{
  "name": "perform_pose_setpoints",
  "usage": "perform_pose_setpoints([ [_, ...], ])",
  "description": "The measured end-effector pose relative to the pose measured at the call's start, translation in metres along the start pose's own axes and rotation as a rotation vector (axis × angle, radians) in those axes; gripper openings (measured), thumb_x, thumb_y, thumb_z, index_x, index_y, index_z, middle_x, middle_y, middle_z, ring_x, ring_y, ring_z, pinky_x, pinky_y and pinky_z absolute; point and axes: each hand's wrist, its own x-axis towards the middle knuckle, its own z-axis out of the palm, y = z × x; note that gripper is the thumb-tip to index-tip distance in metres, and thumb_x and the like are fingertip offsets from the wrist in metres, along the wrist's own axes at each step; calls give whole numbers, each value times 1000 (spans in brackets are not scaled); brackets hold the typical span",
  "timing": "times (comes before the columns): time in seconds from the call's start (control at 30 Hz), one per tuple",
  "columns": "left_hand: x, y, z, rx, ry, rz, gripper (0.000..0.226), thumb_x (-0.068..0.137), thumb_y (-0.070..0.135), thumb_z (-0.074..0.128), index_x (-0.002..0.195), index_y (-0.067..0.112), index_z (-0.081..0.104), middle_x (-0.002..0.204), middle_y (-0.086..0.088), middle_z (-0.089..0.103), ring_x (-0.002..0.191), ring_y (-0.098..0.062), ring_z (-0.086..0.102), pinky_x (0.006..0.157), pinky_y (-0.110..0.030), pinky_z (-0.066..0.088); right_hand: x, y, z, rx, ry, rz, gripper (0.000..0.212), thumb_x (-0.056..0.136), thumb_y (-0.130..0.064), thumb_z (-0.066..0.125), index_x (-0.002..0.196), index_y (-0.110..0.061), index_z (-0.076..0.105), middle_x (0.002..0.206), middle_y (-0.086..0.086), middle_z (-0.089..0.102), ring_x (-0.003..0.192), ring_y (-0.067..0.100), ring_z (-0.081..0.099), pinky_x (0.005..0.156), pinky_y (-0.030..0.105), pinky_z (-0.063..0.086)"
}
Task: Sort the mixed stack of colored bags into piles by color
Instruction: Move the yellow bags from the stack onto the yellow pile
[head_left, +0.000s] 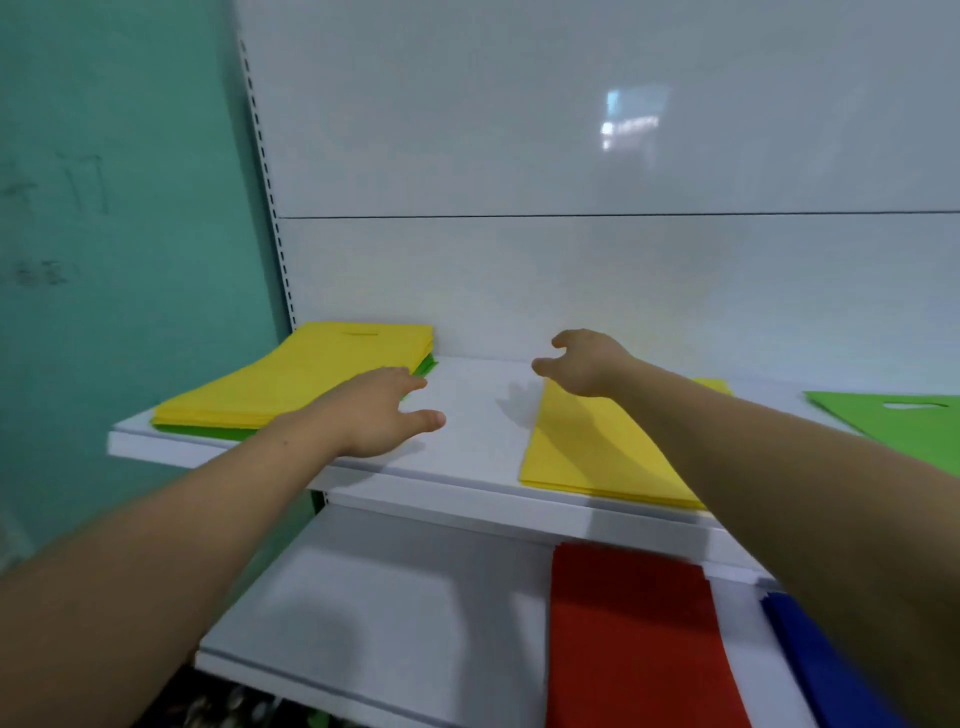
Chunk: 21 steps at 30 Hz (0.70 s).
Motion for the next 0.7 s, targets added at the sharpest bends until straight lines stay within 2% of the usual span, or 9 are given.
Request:
perform_pose_setpoints([
  [0.2,-10,-109,-23,-36,37,-87,70,88,59,48,147,26,31,158,3,18,144,-16,20,115,-31,17,31,-100,50,-11,-22,-44,66,95,-50,46,147,-10,33,153,8,32,139,26,31,109,32,28],
  [0.37,-6,-193,-35,-83,26,-128,69,88,61,46,145,24,35,156,2,24,141,-18,26,112,-32,22,59,-165,87,3,-46,-4,66,96,-49,46,145,-7,35,150,10,36,136,28,36,106,33,33],
  [0.6,14,-257,-40,-165,7,-196,68,90,60,42,144,20,36,152,0,34,132,-23,42,103,-32,33,89,-199,120,28,-2,134,60,94,-47,49,135,-4,43,135,14,50,122,31,48,91,34,41],
  [0.7,26,-267,-37,-181,-9,-179,67,93,57,39,146,18,33,154,-1,30,138,-22,32,110,-34,26,101,-203,126,0,5,182,57,94,-47,48,131,-4,45,131,15,53,118,31,51,85,33,41],
])
